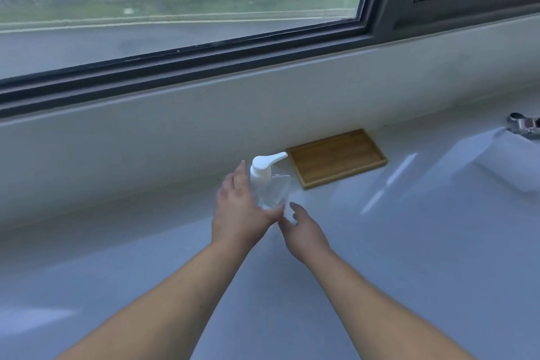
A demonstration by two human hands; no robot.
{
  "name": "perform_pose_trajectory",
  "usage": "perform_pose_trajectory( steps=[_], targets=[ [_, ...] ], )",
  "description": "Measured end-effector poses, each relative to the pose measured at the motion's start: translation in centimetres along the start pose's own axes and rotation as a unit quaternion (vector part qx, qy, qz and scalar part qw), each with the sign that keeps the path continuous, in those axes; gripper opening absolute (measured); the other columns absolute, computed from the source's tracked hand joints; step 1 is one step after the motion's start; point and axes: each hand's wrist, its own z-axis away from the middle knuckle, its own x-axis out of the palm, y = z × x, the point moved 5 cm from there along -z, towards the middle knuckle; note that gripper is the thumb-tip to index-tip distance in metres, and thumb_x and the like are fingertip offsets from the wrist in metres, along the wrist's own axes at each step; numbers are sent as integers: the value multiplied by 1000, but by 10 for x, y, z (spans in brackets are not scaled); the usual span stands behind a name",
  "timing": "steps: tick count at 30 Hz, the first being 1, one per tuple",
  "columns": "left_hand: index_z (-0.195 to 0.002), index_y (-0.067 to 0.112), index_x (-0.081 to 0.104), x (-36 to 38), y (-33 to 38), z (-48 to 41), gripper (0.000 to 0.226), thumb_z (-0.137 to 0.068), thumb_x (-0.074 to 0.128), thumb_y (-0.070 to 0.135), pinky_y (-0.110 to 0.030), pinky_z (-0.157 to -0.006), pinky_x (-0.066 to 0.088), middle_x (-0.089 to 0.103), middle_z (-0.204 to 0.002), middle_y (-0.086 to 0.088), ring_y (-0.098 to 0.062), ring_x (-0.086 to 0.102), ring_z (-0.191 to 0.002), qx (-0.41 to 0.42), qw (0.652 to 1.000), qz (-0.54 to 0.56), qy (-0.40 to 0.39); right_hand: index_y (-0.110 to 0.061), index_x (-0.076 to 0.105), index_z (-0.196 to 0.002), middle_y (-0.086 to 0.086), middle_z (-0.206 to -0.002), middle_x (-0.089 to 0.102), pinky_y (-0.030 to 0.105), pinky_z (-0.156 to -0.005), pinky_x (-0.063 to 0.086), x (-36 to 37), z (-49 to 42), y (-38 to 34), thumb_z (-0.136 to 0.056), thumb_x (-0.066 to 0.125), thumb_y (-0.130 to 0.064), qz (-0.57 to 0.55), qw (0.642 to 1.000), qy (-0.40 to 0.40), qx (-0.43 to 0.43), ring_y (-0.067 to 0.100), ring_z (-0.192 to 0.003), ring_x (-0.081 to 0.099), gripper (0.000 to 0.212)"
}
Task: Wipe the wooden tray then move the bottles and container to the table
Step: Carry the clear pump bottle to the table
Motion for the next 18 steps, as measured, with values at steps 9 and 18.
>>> perform_pose_trajectory(
  steps=[9,18],
  targets=[
    [-164,26,19,-76,-65,21,117,-71,82,59,-38,-102,41,38,-155,-2,-25,36,-138,-47,997,0,67,-30,41,-155,-9,-119,60,46,-105,53,91,21,-54,-105,46,-28,-222,965,-121,76,23,-101,71,51],
    [-162,30,21,-214,-208,128,113,-70,81,56,-34,-97,40,41,-148,5,-25,39,-133,-166,970,-2,177,-31,49,-150,-5,-138,59,41,-101,55,259,128,-130,-105,48,-27,-166,953,-251,22,24,-107,70,46]
  ],
)
